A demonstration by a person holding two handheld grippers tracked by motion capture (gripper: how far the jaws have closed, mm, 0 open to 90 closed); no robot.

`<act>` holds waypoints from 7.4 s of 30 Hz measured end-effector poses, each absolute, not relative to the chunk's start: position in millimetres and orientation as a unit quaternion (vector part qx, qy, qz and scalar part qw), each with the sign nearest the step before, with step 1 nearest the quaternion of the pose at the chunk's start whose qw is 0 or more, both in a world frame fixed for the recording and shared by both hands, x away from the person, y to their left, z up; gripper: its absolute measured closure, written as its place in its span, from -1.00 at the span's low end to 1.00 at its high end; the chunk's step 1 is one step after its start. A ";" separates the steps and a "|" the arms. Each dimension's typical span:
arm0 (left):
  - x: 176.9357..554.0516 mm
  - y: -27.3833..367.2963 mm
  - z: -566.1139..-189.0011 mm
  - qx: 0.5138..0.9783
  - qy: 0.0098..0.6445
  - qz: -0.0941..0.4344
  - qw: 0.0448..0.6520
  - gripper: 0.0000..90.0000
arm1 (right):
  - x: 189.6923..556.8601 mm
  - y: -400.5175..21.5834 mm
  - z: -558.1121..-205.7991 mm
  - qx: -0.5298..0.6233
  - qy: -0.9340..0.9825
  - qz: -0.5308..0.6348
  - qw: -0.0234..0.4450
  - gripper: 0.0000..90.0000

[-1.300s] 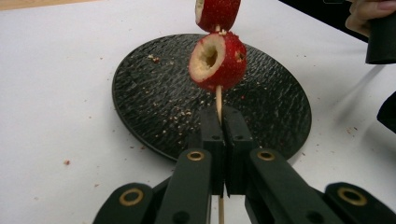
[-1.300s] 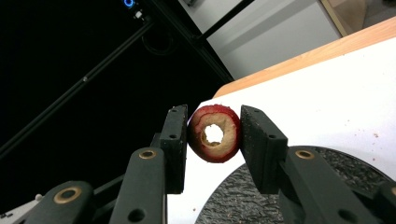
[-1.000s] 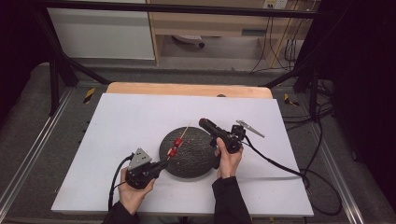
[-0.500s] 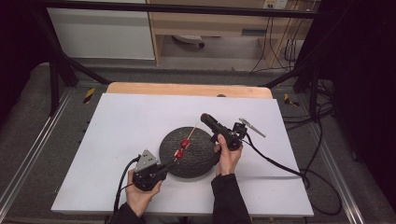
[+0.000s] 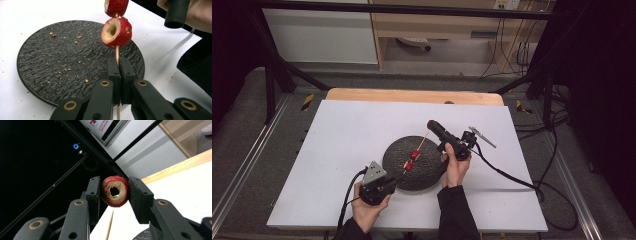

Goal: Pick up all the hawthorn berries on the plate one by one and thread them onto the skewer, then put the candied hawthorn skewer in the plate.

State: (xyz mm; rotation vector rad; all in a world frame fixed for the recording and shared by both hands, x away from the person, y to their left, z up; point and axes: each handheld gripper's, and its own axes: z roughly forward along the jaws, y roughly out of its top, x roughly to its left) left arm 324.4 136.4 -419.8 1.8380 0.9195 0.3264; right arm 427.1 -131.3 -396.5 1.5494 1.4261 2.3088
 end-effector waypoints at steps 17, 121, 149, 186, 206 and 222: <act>327.0 131.6 -419.5 0.749 0.389 0.127 0.521 0.97 | 424.9 -129.0 -399.4 0.490 0.453 0.744 -0.005 0.41; 348.2 154.7 -403.7 0.771 0.386 0.112 0.493 0.97 | 399.1 -174.5 -408.5 0.404 0.733 0.542 0.079 -0.91; 388.9 161.5 -390.5 0.815 0.406 0.093 0.403 0.97 | 359.3 -242.6 -450.5 0.391 0.801 0.440 0.115 -0.99; 401.3 114.7 -426.1 0.852 0.421 0.095 0.297 0.96 | 354.8 -252.1 -457.3 0.398 0.802 0.430 0.120 -0.99; 390.6 137.3 -413.7 0.855 0.365 0.122 0.347 -0.18 | 353.9 -252.3 -457.1 0.401 0.800 0.430 0.120 -0.99; 374.7 199.2 -403.7 0.842 0.367 0.140 0.369 -0.85 | 353.6 -252.5 -456.1 0.404 0.797 0.434 0.117 -0.99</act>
